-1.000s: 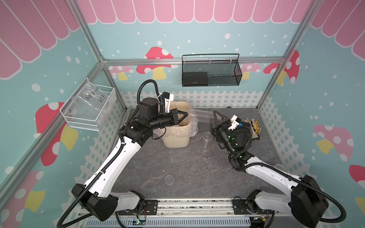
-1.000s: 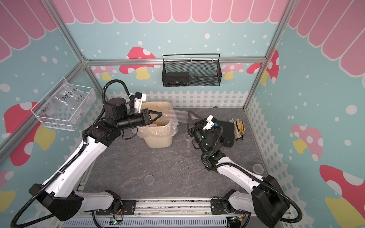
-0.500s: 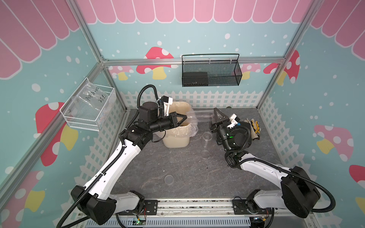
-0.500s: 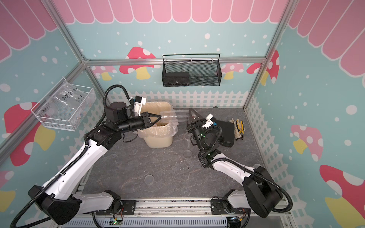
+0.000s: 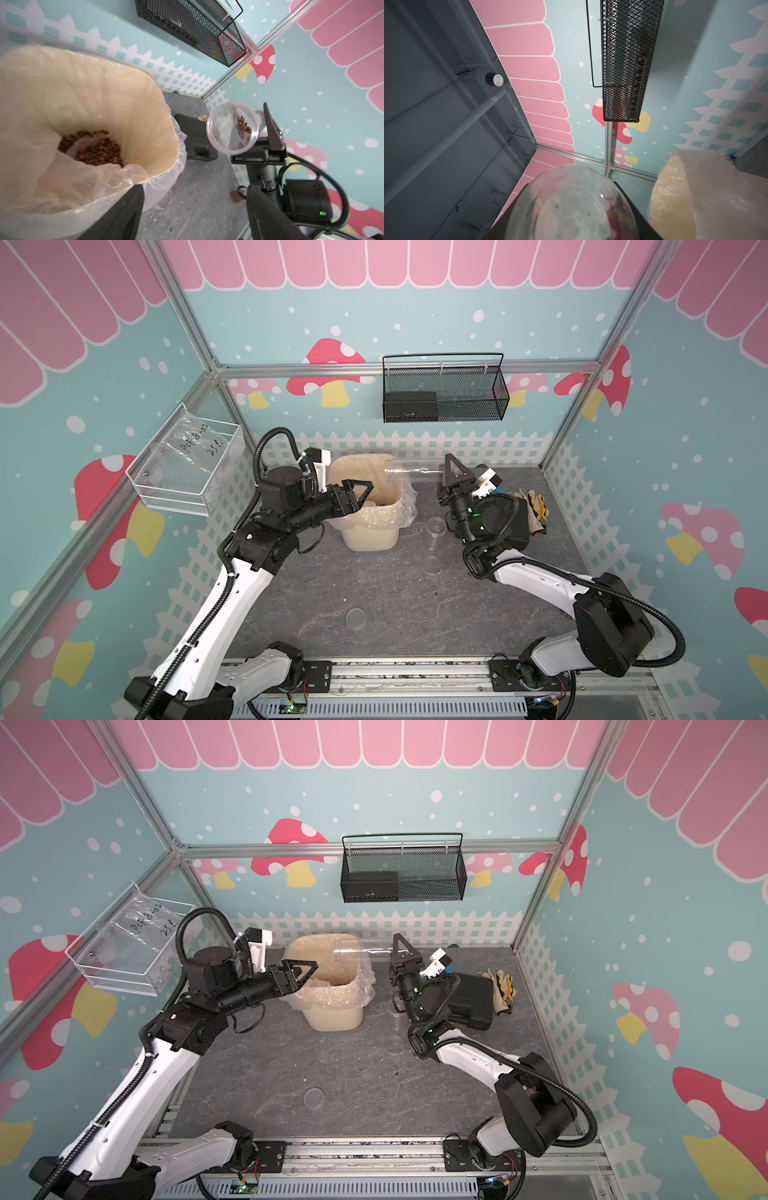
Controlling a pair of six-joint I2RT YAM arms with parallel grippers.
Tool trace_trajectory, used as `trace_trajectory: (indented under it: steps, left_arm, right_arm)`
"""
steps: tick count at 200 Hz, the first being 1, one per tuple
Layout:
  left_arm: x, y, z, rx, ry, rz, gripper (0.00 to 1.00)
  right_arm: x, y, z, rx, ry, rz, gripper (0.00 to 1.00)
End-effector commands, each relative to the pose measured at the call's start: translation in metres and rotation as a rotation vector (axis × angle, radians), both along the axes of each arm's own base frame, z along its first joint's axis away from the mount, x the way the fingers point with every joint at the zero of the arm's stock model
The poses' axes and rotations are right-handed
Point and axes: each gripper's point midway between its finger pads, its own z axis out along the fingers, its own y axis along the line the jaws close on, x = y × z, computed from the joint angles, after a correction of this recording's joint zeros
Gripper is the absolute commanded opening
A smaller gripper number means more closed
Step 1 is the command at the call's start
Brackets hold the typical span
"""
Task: Empty the moldy dried flower tea in the jars
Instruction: Pour the moldy dried flower tea into the trash bin.
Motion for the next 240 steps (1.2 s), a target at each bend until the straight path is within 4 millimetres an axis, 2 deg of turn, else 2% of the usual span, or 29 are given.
trace_trajectory:
  steps: [1,23,52,85,117,154,188,220,240]
  left_arm:
    - [-0.010,0.019,-0.019,0.112,-0.030,0.051,0.91]
    - [-0.025,0.031,-0.037,0.205,-0.070,0.057,0.99]
    - [-0.035,0.058,-0.069,0.355,-0.117,0.135,1.00]
    - [-0.044,0.082,-0.087,0.439,-0.179,0.227,1.00]
    - [-0.049,0.093,-0.092,0.424,-0.230,0.294,1.00]
    - [-0.050,0.103,-0.107,0.448,-0.238,0.347,0.99]
    - [-0.052,0.111,-0.109,0.438,-0.236,0.392,0.99]
    - [-0.054,0.117,-0.107,0.428,-0.243,0.428,0.99]
    - [-0.055,0.120,-0.106,0.426,-0.245,0.444,0.99]
  right_arm:
    - [0.009,0.004,0.013,-0.029,-0.038,-0.047,0.18]
    - [0.022,0.012,0.009,-0.123,-0.044,-0.085,0.16]
    - [0.035,0.019,0.006,-0.280,-0.067,-0.143,0.15]
    - [0.046,0.030,0.010,-0.526,-0.109,-0.218,0.15]
    - [0.055,0.040,0.010,-0.671,-0.149,-0.252,0.15]
    - [0.065,0.066,0.013,-0.843,-0.233,-0.229,0.15]
    - [0.072,0.090,0.015,-1.021,-0.323,-0.205,0.13]
    - [0.071,0.117,0.017,-1.216,-0.467,-0.200,0.08]
    - [0.064,0.136,0.020,-1.357,-0.569,-0.222,0.05]
